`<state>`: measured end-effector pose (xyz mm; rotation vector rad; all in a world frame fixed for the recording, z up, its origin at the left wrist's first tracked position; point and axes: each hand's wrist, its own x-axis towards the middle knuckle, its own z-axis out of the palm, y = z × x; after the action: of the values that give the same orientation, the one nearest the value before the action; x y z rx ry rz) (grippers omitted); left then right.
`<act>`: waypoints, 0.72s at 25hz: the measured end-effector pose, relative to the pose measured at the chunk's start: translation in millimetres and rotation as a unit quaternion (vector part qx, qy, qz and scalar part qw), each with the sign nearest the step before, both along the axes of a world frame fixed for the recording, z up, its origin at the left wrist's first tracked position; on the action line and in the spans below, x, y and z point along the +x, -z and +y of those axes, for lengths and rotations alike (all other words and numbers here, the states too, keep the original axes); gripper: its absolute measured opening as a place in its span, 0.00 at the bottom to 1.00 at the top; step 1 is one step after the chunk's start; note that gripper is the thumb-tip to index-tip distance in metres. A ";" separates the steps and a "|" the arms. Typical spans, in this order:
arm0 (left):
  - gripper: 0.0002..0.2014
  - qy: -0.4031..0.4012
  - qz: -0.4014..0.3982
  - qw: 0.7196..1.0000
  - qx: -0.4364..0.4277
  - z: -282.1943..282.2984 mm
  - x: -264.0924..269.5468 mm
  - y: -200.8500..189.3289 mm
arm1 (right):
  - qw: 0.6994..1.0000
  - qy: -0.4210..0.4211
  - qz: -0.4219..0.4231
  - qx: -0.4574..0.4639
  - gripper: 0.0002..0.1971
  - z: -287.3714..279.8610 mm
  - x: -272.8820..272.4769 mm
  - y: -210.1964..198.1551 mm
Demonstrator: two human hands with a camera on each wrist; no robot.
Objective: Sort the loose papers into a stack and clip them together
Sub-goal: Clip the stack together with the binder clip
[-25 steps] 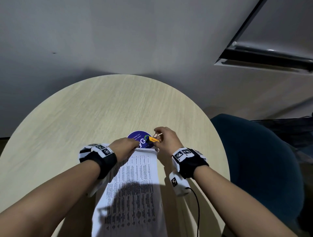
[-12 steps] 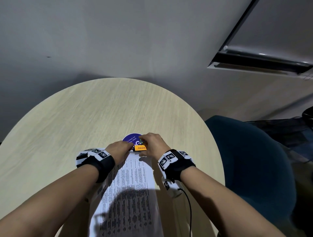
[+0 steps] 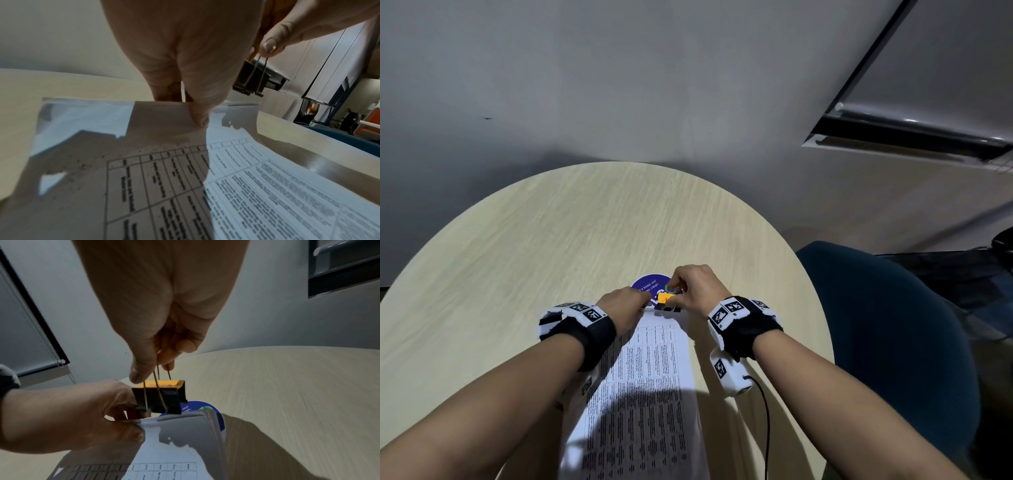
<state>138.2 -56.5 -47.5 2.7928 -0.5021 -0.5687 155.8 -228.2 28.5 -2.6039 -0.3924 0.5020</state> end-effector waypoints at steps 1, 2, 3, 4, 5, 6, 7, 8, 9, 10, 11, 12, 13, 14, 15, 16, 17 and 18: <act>0.09 -0.005 0.006 1.000 -0.008 0.0 -0.6 0.7 | 1.000 -0.004 0.009 -0.001 0.14 2.6 0.8 0.3; 0.09 -0.010 0.010 1.000 -0.016 -0.1 -0.6 0.9 | 1.000 -0.013 0.012 -0.005 0.13 5.9 1.7 0.6; 0.09 -0.015 0.014 0.999 -0.026 0.2 -0.7 1.5 | 0.999 -0.029 0.010 -0.015 0.13 10.5 2.7 1.3; 0.09 -0.018 0.017 0.999 -0.037 1.0 -1.1 1.9 | 0.998 -0.050 0.006 -0.031 0.13 15.4 3.5 2.6; 0.09 -0.023 0.020 0.998 -0.048 2.2 -0.8 2.6 | 0.997 -0.067 0.004 -0.047 0.13 20.0 4.4 3.5; 0.09 -0.028 0.022 0.998 -0.057 3.2 -0.7 3.9 | 0.995 -0.080 0.005 -0.062 0.13 23.5 5.6 4.4; 0.08 -0.032 0.024 0.997 -0.061 4.1 -0.6 4.6 | 0.993 -0.088 0.007 -0.075 0.13 25.5 7.2 5.4; 0.07 -0.034 0.025 0.997 -0.064 4.9 -0.4 5.5 | 0.992 -0.094 0.009 -0.084 0.13 26.1 8.7 5.9; 0.03 -0.036 0.025 0.997 -0.064 6.0 -0.3 6.6 | 0.991 -0.098 0.009 -0.091 0.13 25.8 10.5 7.0; 0.02 -0.037 0.026 0.997 -0.066 6.9 -0.1 7.7 | 0.990 -0.100 0.010 -0.096 0.13 24.6 12.5 8.0; 0.05 -0.036 0.027 0.997 -0.065 7.4 -0.4 9.0 | 0.990 -0.101 0.013 -0.099 0.13 23.2 14.2 9.6; 0.07 -0.033 0.027 0.997 -0.067 8.6 -0.2 10.0 | 0.990 -0.103 0.018 -0.098 0.13 22.7 15.2 10.9; 0.07 -0.030 0.027 0.997 -0.072 9.5 -0.5 11.0 | 0.990 -0.103 0.022 -0.094 0.14 22.0 15.6 12.0; 0.07 -0.026 0.025 0.996 -0.079 10.2 -0.3 11.7 | 0.990 -0.104 0.028 -0.090 0.14 21.9 16.6 12.8; 0.07 -0.023 0.023 0.996 -0.083 10.4 -1.0 11.8 | 0.990 -0.104 0.034 -0.088 0.15 21.3 17.3 13.4; 0.07 -0.020 0.020 0.996 -0.087 10.5 -1.3 12.3 | 0.990 -0.104 0.038 -0.090 0.15 20.6 17.9 13.2; 0.07 -0.022 0.022 0.996 -0.089 10.9 -1.1 12.2 | 0.990 -0.103 0.038 -0.091 0.15 19.9 18.6 13.0; 0.07 -0.025 0.026 0.995 -0.092 10.9 -0.7 12.7 | 0.990 -0.103 0.036 -0.091 0.13 18.4 19.3 13.1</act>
<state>137.4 -45.6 -60.2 2.6012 -0.4469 -0.5535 175.1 -209.8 15.4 -2.7247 -0.6212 0.7306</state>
